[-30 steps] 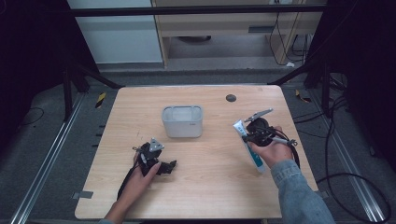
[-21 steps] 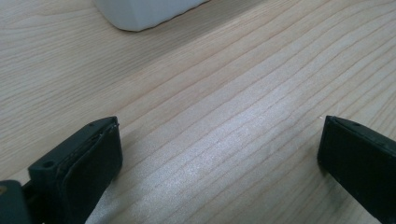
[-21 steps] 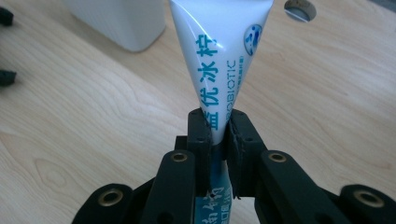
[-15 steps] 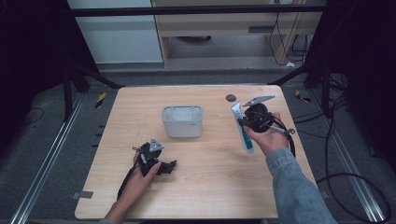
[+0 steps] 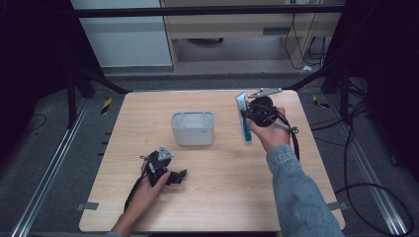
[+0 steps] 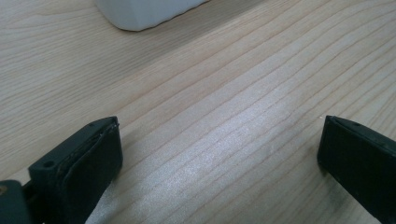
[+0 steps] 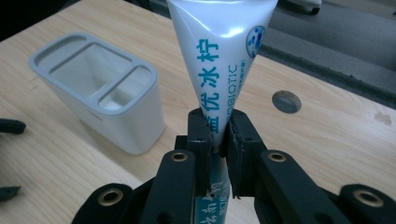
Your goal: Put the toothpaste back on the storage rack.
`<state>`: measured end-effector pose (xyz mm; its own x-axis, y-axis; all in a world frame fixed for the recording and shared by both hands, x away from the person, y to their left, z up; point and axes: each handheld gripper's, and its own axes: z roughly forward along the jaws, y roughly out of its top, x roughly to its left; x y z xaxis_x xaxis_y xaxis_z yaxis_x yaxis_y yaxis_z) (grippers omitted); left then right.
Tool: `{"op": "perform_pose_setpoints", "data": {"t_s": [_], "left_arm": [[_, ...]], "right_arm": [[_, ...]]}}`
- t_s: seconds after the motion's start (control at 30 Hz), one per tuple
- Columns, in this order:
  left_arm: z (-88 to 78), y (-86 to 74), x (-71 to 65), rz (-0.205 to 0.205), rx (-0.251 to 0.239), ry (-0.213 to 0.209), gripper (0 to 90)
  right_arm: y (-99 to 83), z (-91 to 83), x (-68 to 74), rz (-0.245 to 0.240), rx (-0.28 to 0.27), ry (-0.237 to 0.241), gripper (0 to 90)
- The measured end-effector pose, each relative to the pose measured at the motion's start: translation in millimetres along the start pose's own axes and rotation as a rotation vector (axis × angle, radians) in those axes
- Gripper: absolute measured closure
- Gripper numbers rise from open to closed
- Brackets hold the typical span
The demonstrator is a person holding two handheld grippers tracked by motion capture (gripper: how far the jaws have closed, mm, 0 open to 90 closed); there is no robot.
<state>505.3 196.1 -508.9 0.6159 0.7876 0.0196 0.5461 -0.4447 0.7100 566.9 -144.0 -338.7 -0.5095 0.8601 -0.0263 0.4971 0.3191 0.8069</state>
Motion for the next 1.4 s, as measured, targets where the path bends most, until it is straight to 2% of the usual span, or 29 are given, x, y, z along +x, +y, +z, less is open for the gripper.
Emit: {"op": "perform_pose_setpoints", "data": {"t_s": [0.33,0.87,1.13,1.4], "left_arm": [[0.1,0.0,-0.2,-0.002,-0.003,0.0,0.0],[0.1,0.0,0.0,-0.001,-0.002,0.0,0.0],[0.1,0.0,0.0,-0.001,-0.002,0.0,0.0],[0.0,0.1,0.0,0.0,0.0,0.0,0.0]], "right_arm": [[14.6,5.9,6.7,0.025,-0.035,0.005,80.8],[43.5,3.1,15.2,0.012,-0.074,-0.006,80.8],[55.6,1.3,20.7,0.015,-0.113,-0.004,80.8],[65.6,-0.8,31.9,0.002,-0.139,0.0,80.8]]}}
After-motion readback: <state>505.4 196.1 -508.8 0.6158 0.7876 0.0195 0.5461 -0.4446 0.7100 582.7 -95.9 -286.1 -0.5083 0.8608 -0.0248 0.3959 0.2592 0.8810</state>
